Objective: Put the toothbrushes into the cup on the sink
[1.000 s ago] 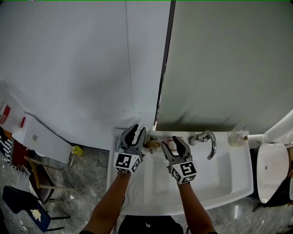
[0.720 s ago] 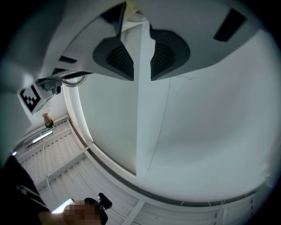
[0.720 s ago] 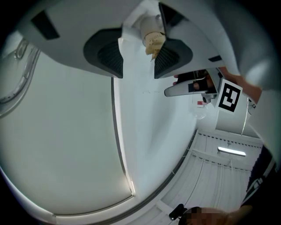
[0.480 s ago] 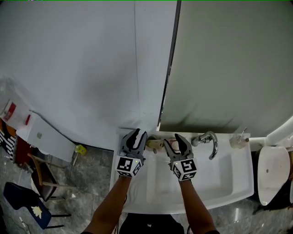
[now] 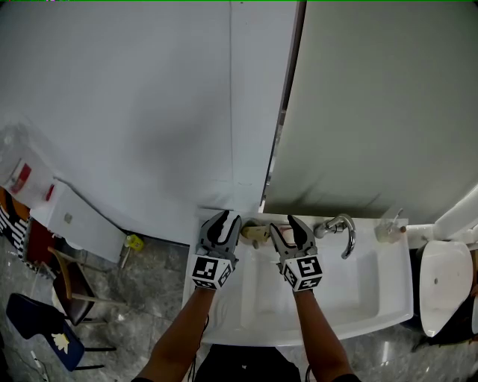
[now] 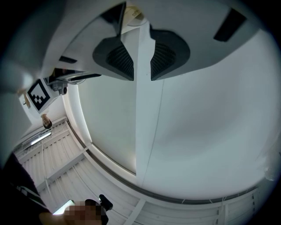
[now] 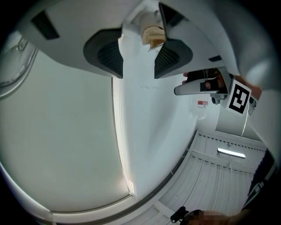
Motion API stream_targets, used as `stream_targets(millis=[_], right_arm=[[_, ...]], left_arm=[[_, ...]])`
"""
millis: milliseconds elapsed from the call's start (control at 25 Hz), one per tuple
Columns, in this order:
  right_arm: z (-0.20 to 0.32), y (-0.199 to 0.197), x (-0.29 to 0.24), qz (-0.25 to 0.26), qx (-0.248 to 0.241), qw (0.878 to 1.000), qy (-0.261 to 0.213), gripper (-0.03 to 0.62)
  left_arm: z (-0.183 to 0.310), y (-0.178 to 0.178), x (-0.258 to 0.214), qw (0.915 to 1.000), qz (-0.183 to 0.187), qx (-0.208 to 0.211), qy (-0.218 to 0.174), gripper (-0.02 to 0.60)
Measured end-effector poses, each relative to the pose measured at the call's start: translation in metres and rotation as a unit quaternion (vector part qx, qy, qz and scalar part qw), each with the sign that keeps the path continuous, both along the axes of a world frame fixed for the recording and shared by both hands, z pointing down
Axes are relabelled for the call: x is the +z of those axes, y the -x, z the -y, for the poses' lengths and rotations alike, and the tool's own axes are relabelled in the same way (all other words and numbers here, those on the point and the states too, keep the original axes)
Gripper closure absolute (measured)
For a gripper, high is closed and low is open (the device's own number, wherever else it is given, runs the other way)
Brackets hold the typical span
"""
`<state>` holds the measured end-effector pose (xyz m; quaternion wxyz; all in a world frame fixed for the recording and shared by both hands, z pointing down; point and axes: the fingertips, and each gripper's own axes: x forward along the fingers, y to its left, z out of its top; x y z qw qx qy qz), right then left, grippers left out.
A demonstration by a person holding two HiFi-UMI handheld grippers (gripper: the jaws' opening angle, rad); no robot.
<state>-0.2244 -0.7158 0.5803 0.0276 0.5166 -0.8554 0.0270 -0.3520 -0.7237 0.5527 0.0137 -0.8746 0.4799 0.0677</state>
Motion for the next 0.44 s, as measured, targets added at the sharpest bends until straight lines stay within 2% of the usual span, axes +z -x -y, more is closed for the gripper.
stream_targets(millis=[440], right_arm=[[-0.002,0.002,-0.03,-0.001,-0.004,1.0,0.006,0.361]], left_arm=[[-0.007,0.002,-0.031,0.9999,0.007,-0.007,0.007,0.483]])
